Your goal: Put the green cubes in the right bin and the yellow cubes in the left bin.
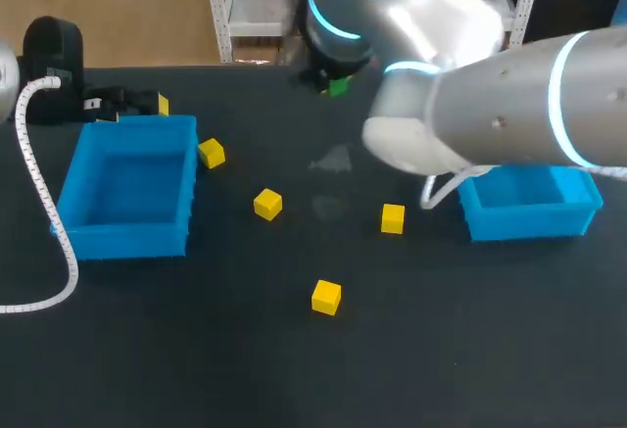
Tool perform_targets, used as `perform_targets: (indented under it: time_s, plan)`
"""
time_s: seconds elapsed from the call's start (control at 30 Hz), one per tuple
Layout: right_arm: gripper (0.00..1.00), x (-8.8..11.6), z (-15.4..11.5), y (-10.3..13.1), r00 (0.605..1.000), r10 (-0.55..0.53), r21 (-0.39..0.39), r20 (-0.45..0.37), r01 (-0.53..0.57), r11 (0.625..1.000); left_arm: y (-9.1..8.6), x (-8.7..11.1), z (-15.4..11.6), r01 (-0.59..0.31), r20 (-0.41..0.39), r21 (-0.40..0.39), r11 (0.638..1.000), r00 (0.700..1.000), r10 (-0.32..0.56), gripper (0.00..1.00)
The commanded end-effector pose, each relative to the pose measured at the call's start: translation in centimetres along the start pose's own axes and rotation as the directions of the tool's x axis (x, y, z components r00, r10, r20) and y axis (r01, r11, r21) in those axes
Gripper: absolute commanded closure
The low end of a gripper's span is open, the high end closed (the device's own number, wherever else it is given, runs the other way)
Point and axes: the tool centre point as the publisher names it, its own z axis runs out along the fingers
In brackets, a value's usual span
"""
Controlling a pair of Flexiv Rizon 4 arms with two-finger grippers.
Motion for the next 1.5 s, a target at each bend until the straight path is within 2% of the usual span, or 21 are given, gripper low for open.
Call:
perform_targets:
  time_s: [0.03, 0.47, 0.67, 0.83, 1.1, 1.5]
  plan:
    - [1.00, 2.8, -4.4, -3.3, 0.996, 0.033, 0.011, 0.082, -0.034, 0.999, 0.3, 0.2, -0.1, -0.002, 0.007, 0.012, 1.000, 1.000, 0.002, 0.00]
    - [1.00, 8.6, -8.4, -11.9, 0.988, 0.128, 0.083, 0.088, -0.135, 0.987, 0.3, 0.2, -0.1, -0.002, 0.007, 0.012, 1.000, 1.000, 0.002, 0.00]
    - [1.00, 11.1, -9.3, -14.7, 0.985, 0.136, 0.084, 0.102, -0.144, 0.986, 0.3, 0.2, -0.1, -0.002, 0.007, 0.012, 1.000, 1.000, 0.002, 0.00]
    - [1.00, 13.3, -9.0, -16.6, 0.982, 0.150, 0.065, 0.114, -0.158, 0.985, 0.3, 0.2, -0.1, -0.002, 0.007, 0.012, 1.000, 1.000, 0.002, 0.00]
    - [1.00, 16.0, -7.3, -18.0, 0.981, 0.182, 0.047, 0.073, -0.185, 0.982, 0.3, 0.2, -0.1, -0.002, 0.007, 0.012, 1.000, 1.000, 0.002, 0.00]
    - [1.00, 17.8, -4.7, -17.8, 0.977, 0.213, 0.031, 0.023, -0.214, 0.976, 0.3, 0.2, -0.1, -0.002, 0.007, 0.012, 1.000, 1.000, 0.002, 0.00]
